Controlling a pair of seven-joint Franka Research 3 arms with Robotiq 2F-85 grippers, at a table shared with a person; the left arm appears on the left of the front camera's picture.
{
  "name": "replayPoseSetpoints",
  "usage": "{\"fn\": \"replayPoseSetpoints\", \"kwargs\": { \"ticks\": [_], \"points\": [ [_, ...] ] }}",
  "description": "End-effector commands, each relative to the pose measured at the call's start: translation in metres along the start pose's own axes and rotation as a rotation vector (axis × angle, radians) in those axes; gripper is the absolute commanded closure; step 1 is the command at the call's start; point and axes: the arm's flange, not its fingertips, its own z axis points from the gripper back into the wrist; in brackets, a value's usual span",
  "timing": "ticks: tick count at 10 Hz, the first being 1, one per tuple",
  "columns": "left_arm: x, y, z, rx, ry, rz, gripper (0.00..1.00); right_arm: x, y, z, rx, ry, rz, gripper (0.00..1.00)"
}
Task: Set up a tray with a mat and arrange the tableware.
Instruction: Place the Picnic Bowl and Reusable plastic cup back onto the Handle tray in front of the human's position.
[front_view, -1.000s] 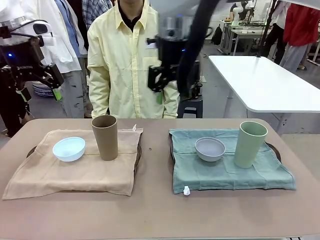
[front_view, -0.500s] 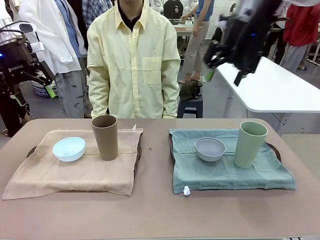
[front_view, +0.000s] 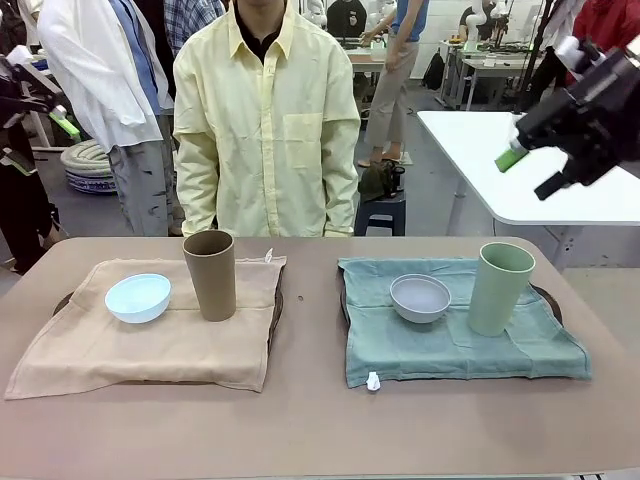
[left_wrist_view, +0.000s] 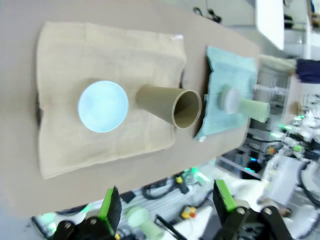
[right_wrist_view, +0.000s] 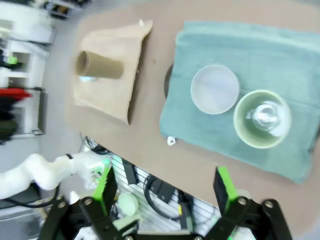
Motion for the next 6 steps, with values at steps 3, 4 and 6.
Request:
{"fn": "replayPoseSetpoints", "kwargs": {
  "ticks": [3,4,6],
  "points": [
    [0.002,0.016,0.005,-0.060,0.014,0.032,0.04,-0.010,-0.020,0.000,0.057,-0.010,0.003,0.00],
    [0.002,0.016,0.005,-0.060,0.014,0.032,0.04,-0.010,-0.020,0.000,0.057,-0.010,0.003,0.00],
    [0.002,0.016,0.005,-0.060,0.014,0.032,0.04,-0.010,-0.020,0.000,0.057,-0.010,0.003,0.00]
  ]
}}
